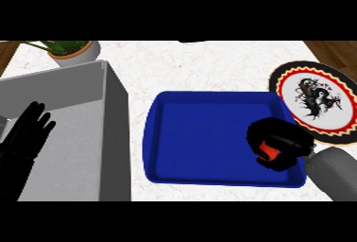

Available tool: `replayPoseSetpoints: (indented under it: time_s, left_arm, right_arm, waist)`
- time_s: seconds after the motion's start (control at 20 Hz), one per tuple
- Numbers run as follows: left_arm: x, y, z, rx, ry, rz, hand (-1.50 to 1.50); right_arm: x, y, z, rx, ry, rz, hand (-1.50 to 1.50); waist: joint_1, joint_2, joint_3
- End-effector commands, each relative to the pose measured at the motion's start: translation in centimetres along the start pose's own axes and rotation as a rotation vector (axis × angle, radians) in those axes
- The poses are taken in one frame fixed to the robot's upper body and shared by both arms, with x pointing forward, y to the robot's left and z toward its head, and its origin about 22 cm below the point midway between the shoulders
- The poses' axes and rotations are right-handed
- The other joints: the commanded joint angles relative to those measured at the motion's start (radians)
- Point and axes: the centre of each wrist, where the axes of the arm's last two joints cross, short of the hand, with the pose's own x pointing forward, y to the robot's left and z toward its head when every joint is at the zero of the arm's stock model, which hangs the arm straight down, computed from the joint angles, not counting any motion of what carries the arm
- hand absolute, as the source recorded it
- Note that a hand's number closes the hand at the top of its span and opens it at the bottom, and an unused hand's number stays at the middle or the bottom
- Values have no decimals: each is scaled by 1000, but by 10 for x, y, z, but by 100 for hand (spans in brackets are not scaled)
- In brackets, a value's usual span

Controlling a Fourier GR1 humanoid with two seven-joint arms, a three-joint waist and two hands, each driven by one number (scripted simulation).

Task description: Pick the tomato from the tray and place it in the plate

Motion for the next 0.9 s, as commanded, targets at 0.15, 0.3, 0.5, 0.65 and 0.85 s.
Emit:
replayPoseSetpoints:
  time_s: [0.15, 0.3, 0.5, 0.65, 0.85]
  left_arm:
    - [-30, 23, -6, 142, 70, -73, 0]
    - [-35, 20, 0, 136, 75, -78, 0]
    - [-37, 16, -6, 112, 61, -83, 0]
    - [-42, 19, -6, 85, 41, -101, 0]
    - [-40, 11, -17, 53, 38, -81, 0]
  right_arm:
    - [14, -30, 34, -476, 67, 75, 150]
    - [16, -46, 59, -611, 145, 113, 150]
    - [18, -56, 86, -718, 257, 39, 150]
    - [21, -59, 102, -755, 338, -15, 150]
    - [17, -73, 129, -803, 412, -71, 150]
  waist:
    - [-44, 22, -52]
    - [-42, 24, -53]
    - [-16, 41, -52]
    - [21, 43, -54]
    - [45, 53, -52]
